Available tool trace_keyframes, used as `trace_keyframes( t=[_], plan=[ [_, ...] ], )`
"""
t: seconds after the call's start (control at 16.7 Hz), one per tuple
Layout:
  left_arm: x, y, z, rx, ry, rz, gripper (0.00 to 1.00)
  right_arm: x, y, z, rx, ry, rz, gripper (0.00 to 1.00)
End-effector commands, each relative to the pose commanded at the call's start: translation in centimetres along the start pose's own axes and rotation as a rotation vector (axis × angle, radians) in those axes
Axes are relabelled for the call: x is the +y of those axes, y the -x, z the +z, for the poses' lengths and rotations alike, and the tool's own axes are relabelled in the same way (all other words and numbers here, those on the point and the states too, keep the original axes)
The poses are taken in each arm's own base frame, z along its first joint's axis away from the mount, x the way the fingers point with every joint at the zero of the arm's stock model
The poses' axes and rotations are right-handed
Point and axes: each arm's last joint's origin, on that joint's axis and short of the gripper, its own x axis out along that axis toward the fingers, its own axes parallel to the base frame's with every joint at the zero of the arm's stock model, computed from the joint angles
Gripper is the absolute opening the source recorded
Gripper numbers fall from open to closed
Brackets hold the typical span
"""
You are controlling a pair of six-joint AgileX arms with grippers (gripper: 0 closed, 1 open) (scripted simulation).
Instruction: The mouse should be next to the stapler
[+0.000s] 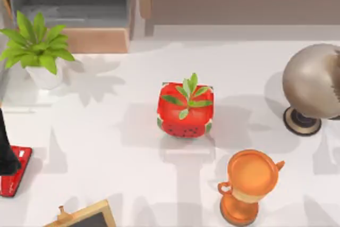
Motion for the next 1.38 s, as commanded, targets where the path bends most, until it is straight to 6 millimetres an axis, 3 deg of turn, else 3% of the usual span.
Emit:
trace_keyframes(
  t=[0.18, 0.36, 0.54, 0.72, 0.9, 1.08, 1.2, 1.38],
  plan=[
    [0.0, 0.0, 0.2, 0.005, 0.000, 0.003, 1.00, 0.0, 0.0, 0.0, 0.000, 0.000, 0.000, 1.00],
    [0.2, -0.1, 1.8, 0.057, 0.000, 0.015, 1.00, 0.0, 0.0, 0.0, 0.000, 0.000, 0.000, 1.00],
    [0.4, -0.9, 5.2, 0.157, 0.004, 0.035, 1.00, 0.0, 0.0, 0.0, 0.000, 0.000, 0.000, 1.00],
    [1.0, -3.3, 9.6, 0.296, 0.012, 0.064, 1.00, 0.0, 0.0, 0.0, 0.000, 0.000, 0.000, 1.00],
    [1.9, -7.4, 13.6, 0.458, 0.026, 0.094, 1.00, 0.0, 0.0, 0.0, 0.000, 0.000, 0.000, 1.00],
    [3.5, -13.1, 16.3, 0.634, 0.048, 0.130, 1.00, 0.0, 0.0, 0.0, 0.000, 0.000, 0.000, 1.00],
    [5.0, -17.4, 16.9, 0.750, 0.067, 0.158, 1.00, 0.0, 0.0, 0.0, 0.000, 0.000, 0.000, 1.00],
    [7.7, -23.7, 16.1, 0.918, 0.100, 0.196, 1.00, 0.0, 0.0, 0.0, 0.000, 0.000, 0.000, 1.00]
  ],
)
